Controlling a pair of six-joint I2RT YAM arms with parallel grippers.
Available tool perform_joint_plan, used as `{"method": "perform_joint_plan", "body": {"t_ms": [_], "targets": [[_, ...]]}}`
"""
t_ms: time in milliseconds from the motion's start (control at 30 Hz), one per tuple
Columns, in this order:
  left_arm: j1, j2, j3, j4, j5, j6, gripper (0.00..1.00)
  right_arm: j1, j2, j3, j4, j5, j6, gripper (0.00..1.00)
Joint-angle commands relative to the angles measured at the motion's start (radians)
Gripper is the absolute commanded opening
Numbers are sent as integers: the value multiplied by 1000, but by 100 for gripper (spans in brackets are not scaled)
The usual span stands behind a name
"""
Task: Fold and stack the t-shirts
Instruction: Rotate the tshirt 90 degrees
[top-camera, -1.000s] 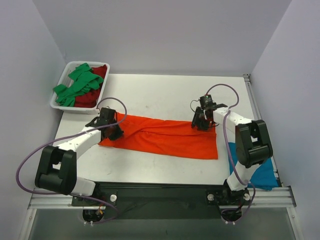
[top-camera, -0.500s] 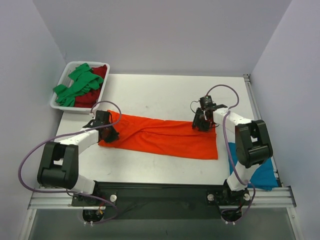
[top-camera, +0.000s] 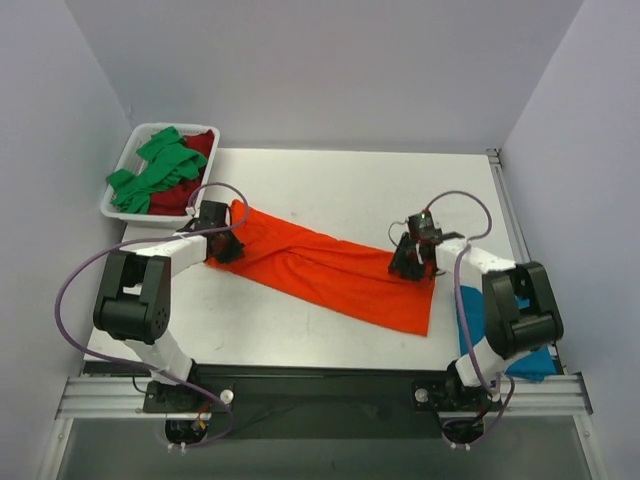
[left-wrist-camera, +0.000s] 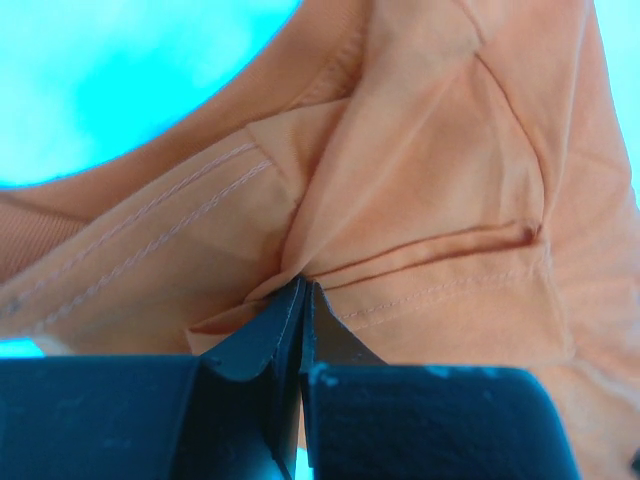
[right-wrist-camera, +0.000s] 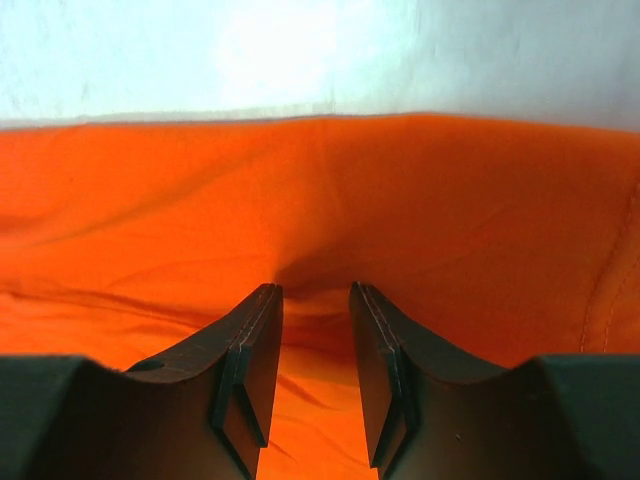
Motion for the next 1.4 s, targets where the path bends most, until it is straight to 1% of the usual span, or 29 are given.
{"method": "perform_joint_plan", "body": {"t_ms": [0,133,167,200,233,267,300,333,400,433,467,567,600,700,733,800,833,900,967,1033,1100,1133,1167,1200,1233,1267,1300,1333,1367], "targets": [[-12,112,140,-49,-36,32,9,50,-114,-163,15,-40,153,35],[-31,247,323,-78,-22,36,9,177,-302,-320,122,-1,328,35],[-43,273,360,-81,-19,41,9,255,-329,-346,154,12,392,35],[-47,333,401,-90,-10,42,9,296,-350,-380,176,29,431,35],[-52,367,496,-99,11,50,10,342,-379,-388,196,79,463,35],[-61,437,545,-118,21,53,10,399,-387,-390,208,102,494,35],[-67,470,600,-148,27,61,10,489,-387,-390,226,136,546,35],[-74,500,686,-161,30,64,10,542,-377,-374,236,171,574,35],[-86,583,769,-193,38,64,11,625,-349,-348,256,257,621,35],[-89,608,803,-196,68,64,11,692,-311,-313,269,283,635,35],[-92,655,873,-202,82,62,13,714,-286,-295,276,315,643,35],[-95,724,1007,-218,145,64,20,743,-178,-206,312,306,623,35],[-95,767,1042,-208,171,73,27,740,-123,-172,314,287,605,35],[-95,853,1185,-196,275,79,38,729,-43,-46,293,248,531,35],[-92,878,1229,-201,324,85,43,725,-30,-23,285,234,517,35],[-94,938,1366,-231,353,98,52,714,-22,33,270,216,476,35],[-91,953,1406,-227,396,101,58,708,-28,52,239,211,457,35],[-80,970,1484,-207,432,101,64,700,-54,81,199,220,399,36],[-66,949,1510,-170,478,98,71,684,-102,94,98,256,364,37],[-57,917,1514,-158,493,92,73,662,-157,72,26,262,354,38],[-52,852,1483,-141,508,87,73,630,-199,23,7,250,344,38],[-52,826,1433,-147,505,90,74,618,-240,-30,6,244,326,41],[-54,762,1391,-149,502,93,74,604,-255,-47,-5,239,312,41],[-60,724,1341,-123,502,98,73,584,-272,-63,-20,230,305,42],[-64,684,1273,-116,481,98,72,544,-298,-89,-20,215,257,44],[-70,600,1147,-112,464,93,71,518,-306,-89,-25,193,232,44],[-84,556,1065,-78,449,76,65,493,-311,-83,-39,169,207,44],[-95,512,991,-66,435,66,63,428,-312,-78,-45,149,169,44],[-104,420,823,-19,420,49,62,394,-312,-63,-37,121,143,44]]}}
